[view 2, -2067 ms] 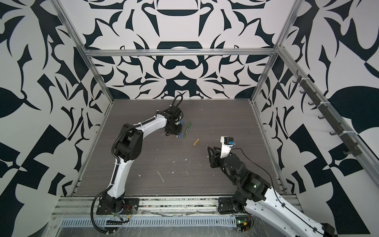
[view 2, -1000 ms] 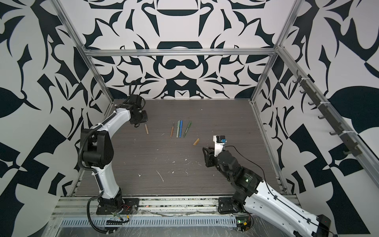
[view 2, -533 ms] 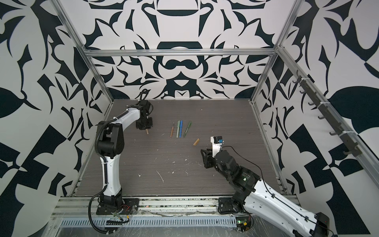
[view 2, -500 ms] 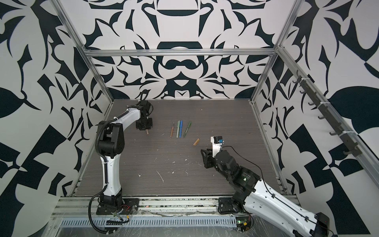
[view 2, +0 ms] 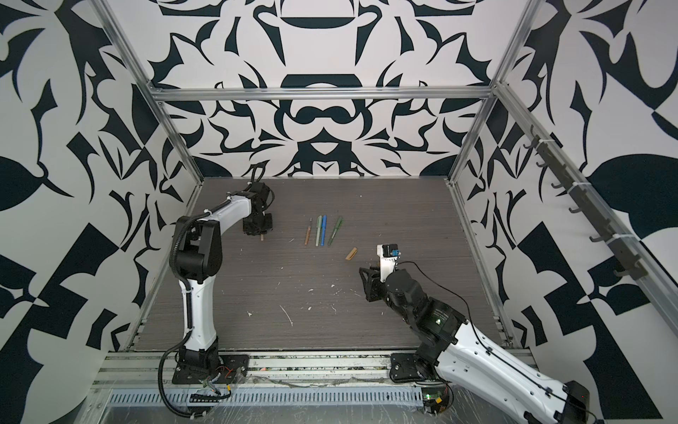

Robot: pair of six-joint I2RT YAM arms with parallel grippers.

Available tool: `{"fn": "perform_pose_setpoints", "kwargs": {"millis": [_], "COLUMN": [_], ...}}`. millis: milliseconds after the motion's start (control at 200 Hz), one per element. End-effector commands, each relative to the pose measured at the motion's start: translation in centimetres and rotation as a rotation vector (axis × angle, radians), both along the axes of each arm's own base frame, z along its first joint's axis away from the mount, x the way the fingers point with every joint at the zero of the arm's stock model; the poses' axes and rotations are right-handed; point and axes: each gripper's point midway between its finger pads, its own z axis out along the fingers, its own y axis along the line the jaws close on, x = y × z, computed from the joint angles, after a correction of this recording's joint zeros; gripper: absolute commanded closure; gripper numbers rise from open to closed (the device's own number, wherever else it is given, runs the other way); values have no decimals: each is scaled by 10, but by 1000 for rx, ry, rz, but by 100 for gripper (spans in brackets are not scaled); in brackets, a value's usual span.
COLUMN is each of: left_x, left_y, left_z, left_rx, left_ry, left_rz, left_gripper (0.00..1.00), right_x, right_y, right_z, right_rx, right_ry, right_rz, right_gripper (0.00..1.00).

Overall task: Insert the pens into the pen caps
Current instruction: 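Lower the left gripper and grasp the brown fountain pen, then lift the brown pen upright with the left gripper while the right approaches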

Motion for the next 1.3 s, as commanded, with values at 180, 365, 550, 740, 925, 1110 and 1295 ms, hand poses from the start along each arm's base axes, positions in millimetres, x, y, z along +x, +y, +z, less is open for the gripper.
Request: {"fn": "perform_pose_setpoints", "kwargs": {"millis": [180, 365, 550, 740, 925, 1110, 1295], "left_x": [-30, -31, -26, -38, -93, -186, -238], "left_y": [2, 4, -15, -63, -141, -222, -256], "left_z": [-22, -23, 10, 66, 115, 144, 158], "left_rx": [-13, -13, -104, -236, -409, -705, -846], "left_ry": [96, 85, -47, -311, -602, -773, -742], "left_rz": [-4, 0, -28, -181, -428, -731, -894], "left_gripper": [80, 92, 95, 98, 100, 100, 100], "right_x": [2, 1, 1, 2, 6, 6, 6], "right_y": [6, 6, 8, 10, 14, 30, 48], "right_z": [17, 24, 29, 31, 35, 49, 61], "right_rx": [53, 64, 72, 80, 78, 119, 173], "right_ry": [-20, -21, -10, -5, -3, -5, -8], "right_rz": [12, 12, 13, 10, 11, 73, 136], "right_gripper": [62, 62, 62, 63, 63, 62, 53]}}
